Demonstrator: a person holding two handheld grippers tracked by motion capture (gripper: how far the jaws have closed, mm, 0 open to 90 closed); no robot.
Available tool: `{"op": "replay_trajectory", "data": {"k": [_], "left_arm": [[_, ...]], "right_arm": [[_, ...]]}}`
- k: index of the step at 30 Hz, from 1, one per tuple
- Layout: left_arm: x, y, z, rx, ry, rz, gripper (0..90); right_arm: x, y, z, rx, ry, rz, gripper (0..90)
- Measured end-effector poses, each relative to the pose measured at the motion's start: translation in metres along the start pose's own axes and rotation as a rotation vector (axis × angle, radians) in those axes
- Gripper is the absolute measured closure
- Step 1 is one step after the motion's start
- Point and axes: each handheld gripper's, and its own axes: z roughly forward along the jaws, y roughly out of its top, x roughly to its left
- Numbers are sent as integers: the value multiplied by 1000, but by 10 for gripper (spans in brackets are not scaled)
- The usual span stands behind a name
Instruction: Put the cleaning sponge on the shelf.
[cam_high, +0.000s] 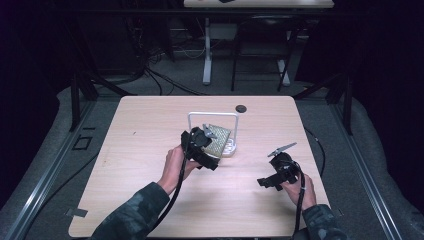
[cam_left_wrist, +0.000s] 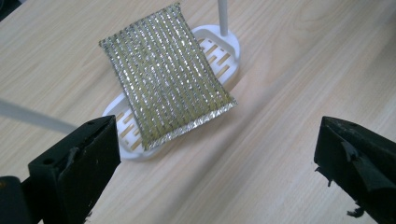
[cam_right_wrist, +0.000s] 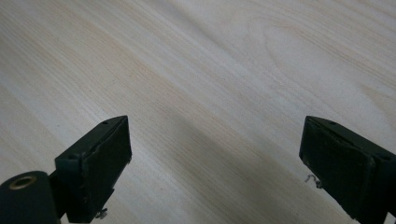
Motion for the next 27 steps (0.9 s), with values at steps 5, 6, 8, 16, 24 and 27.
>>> {"op": "replay_trajectory", "data": {"k": [5, 6, 8, 16, 24, 27], "left_arm": [[8, -15, -14, -3, 8, -3, 2], [9, -18, -16, -4, 12, -6, 2], [13, -26, -20, 0, 20, -6, 2], [25, -56, -35, 8, 42, -28, 2], [38, -88, -44, 31, 61, -70, 1], [42, -101, -46, 34, 64, -89, 1]], "right_arm": [[0, 0, 1, -3, 1, -5, 85], [0, 0, 1, -4, 0, -6, 84], [0, 0, 1, -3, 0, -6, 84], [1, 0, 1, 6, 0, -7, 84], [1, 0, 1, 5, -6, -8, 84], [1, 0, 1, 8, -11, -16, 84]]}}
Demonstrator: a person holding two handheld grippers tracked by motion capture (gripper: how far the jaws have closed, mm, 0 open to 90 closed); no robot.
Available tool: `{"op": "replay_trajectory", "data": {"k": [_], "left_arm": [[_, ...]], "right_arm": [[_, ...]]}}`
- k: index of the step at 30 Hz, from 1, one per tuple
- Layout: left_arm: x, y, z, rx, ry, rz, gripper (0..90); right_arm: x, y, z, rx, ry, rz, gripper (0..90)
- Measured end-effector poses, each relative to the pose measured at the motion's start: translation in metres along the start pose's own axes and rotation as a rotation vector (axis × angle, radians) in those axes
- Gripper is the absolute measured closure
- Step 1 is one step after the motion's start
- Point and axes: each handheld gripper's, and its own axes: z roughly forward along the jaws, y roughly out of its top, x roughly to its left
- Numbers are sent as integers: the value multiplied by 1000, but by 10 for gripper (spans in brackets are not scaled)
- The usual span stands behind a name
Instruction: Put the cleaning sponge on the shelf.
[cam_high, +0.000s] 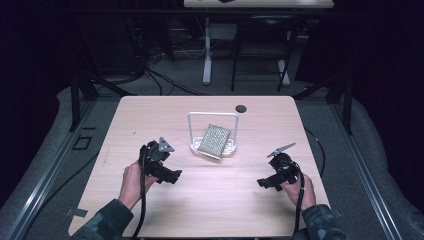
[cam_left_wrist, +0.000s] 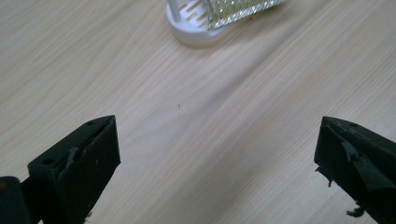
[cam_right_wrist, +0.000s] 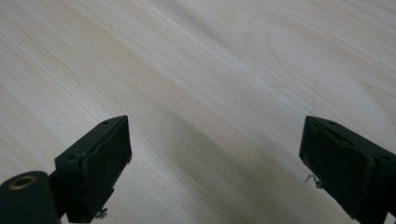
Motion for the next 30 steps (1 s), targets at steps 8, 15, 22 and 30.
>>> {"op": "replay_trajectory", "data": {"k": [8, 15, 22, 30], "left_arm": [[14, -29, -2, 17, 11, -57, 0], [21, -51, 0, 29, 12, -91, 0], [28, -60, 5, 45, 20, -124, 0], [30, -62, 13, 74, 18, -125, 0]], "right_arm": [[1, 0, 0, 0, 2, 7, 84], [1, 0, 0, 3, -6, -3, 85], [1, -1, 0, 2, -1, 1, 85], [0, 0, 0, 10, 0, -13, 86]]}}
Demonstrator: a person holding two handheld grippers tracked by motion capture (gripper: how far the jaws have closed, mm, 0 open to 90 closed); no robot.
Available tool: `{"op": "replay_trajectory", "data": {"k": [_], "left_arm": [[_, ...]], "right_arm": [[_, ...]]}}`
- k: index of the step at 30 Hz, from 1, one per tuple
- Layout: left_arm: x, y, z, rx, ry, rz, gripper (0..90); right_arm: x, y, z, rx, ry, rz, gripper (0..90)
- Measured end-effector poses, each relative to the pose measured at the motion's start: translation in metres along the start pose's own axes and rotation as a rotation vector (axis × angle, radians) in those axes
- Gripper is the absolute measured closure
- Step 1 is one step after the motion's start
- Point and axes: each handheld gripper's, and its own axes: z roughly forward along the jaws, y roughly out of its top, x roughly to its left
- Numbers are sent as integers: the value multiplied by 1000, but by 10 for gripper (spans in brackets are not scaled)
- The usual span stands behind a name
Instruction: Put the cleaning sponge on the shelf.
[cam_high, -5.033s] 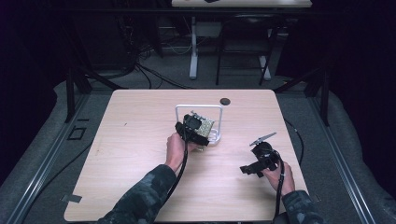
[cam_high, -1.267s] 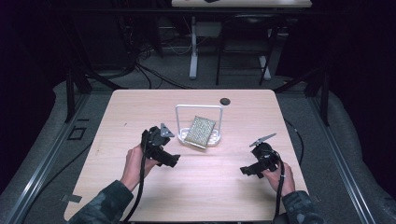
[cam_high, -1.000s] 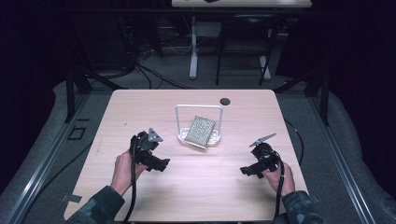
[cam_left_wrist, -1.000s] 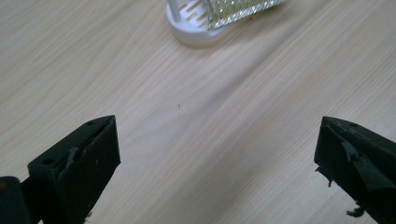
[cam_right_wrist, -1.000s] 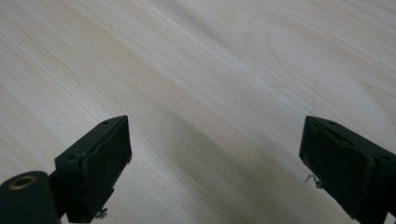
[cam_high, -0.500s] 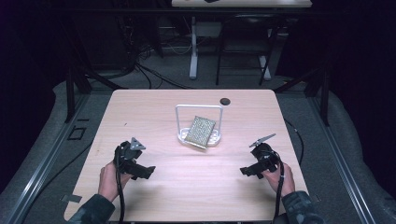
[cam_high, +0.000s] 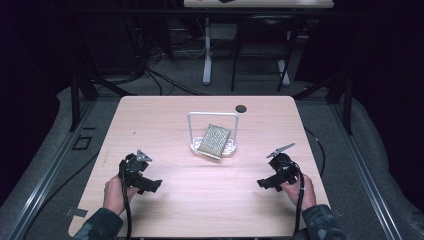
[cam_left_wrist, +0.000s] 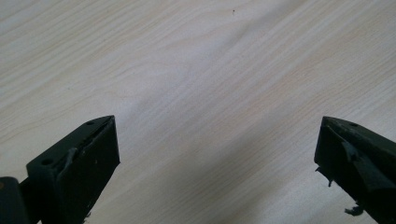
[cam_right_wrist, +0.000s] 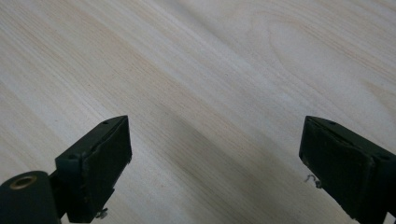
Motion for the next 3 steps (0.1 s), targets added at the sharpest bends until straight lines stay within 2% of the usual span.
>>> {"op": "replay_trajectory", "data": {"k": [3], "left_arm": [[0, 0, 1, 8, -2, 3, 0]], "right_arm": [[0, 0, 0, 0, 5, 6, 87]]}}
